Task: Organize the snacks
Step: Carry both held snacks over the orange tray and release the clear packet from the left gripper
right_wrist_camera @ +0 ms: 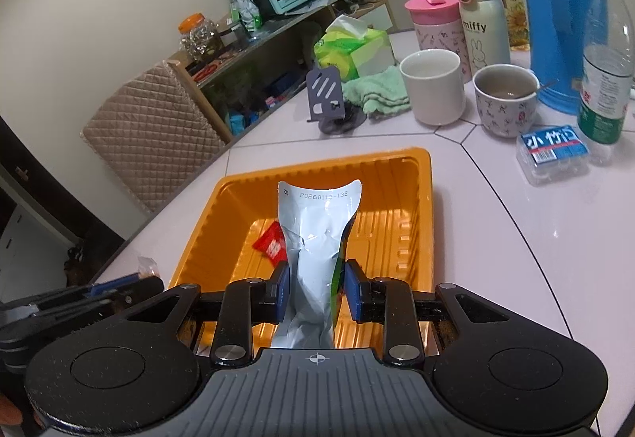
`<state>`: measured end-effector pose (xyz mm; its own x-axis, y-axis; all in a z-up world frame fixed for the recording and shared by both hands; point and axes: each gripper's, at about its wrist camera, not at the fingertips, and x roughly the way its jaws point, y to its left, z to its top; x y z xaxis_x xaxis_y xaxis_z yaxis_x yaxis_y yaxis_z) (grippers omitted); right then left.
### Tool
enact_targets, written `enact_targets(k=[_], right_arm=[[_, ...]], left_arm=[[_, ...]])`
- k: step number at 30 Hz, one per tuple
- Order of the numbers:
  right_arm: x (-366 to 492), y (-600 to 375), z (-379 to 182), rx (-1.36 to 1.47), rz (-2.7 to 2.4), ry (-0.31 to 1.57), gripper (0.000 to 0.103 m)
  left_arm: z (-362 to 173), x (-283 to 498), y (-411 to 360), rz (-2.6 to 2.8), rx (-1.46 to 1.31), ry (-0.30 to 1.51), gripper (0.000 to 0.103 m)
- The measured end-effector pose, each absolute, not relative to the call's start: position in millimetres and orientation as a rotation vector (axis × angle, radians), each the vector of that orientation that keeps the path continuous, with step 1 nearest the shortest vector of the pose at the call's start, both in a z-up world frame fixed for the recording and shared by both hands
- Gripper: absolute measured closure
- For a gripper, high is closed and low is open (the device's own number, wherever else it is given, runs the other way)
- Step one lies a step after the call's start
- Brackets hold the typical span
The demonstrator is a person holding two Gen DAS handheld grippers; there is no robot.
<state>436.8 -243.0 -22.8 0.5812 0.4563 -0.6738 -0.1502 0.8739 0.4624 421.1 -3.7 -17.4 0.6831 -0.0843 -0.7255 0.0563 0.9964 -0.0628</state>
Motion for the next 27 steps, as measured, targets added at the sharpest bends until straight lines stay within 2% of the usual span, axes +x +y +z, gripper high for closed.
enact_targets(k=[22, 27], right_arm=[[476, -242, -61, 0.306, 0.29, 0.97, 0.073], [479, -243, -62, 0.3, 0.275, 0.982, 0.073]], left_arm=[[-61, 470, -10, -0.069, -0.013, 0.912, 0.084], [-60, 473, -9, -0.076, -0.016, 0.911, 0.079]])
